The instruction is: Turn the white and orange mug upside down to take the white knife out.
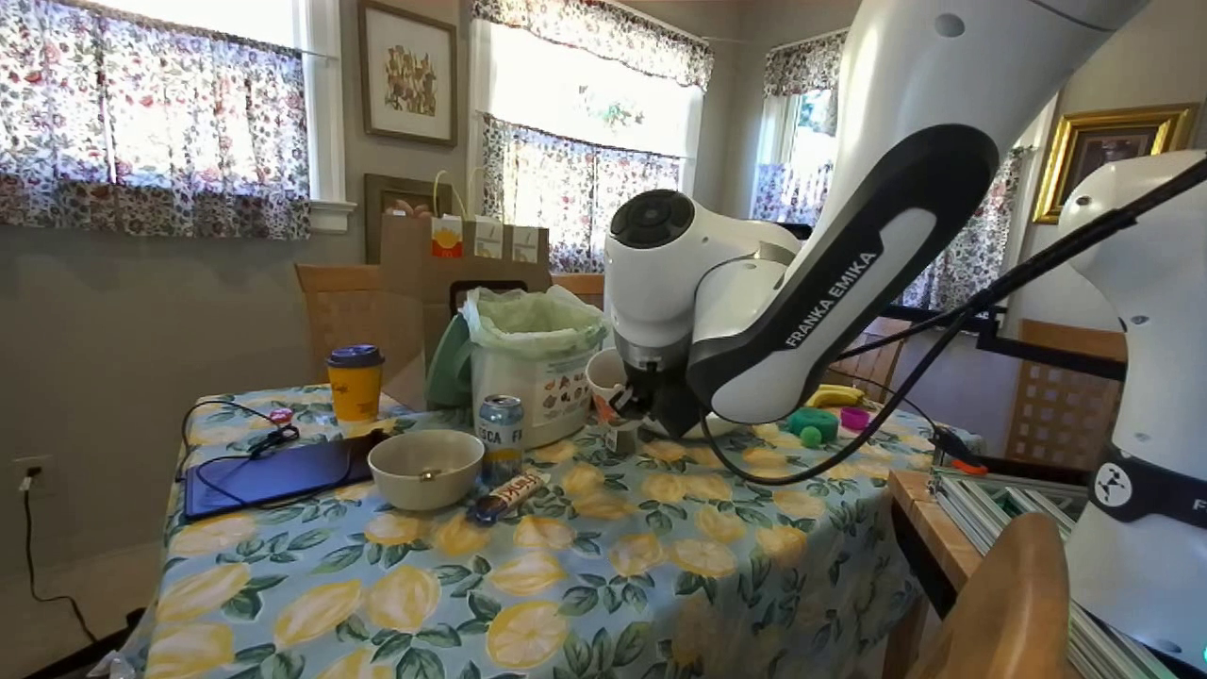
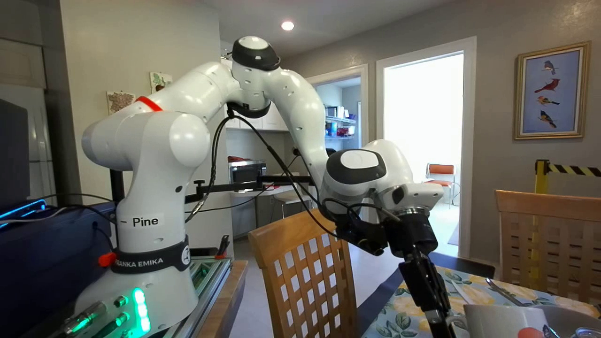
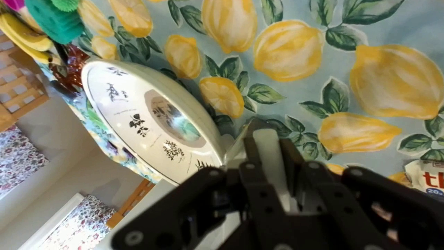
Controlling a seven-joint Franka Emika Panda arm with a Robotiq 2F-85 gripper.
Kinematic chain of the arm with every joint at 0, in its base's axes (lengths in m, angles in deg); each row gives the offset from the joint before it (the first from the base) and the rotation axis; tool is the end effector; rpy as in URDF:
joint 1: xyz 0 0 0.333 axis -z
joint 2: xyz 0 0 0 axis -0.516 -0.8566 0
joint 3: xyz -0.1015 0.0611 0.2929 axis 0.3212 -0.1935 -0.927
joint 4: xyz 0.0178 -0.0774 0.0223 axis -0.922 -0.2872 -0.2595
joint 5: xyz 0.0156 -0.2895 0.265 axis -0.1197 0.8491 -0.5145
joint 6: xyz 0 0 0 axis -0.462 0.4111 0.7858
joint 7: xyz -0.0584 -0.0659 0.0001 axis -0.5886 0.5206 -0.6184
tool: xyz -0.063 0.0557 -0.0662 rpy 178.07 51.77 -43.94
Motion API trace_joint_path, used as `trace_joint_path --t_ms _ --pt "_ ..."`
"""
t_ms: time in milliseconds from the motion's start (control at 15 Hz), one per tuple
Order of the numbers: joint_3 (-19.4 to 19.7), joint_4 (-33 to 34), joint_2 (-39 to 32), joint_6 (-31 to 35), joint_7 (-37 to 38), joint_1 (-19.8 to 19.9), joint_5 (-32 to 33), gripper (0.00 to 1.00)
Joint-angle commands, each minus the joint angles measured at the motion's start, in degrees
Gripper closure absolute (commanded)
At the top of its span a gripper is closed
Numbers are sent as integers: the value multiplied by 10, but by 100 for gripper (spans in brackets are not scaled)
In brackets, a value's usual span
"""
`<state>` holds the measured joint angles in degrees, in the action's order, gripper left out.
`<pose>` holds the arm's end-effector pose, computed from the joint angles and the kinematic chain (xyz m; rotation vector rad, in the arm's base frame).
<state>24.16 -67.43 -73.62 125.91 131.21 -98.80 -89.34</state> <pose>0.4742 -0.0765 0.1834 2.2385 -0.8123 0.3525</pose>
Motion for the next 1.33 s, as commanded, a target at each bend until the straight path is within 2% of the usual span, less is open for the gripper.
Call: trace_joint_path --t_ms 0,333,667,1000,1267 --pt "39 -4 -44 -8 25 -44 1 95" --pt "75 -5 -112 -10 52 -102 -4 95" --pt "85 -9 -204 -13 93 -152 -6 95" --pt "81 -13 -226 -23 95 -169 -11 95" --pt "80 -15 -200 -20 80 -162 -18 95"
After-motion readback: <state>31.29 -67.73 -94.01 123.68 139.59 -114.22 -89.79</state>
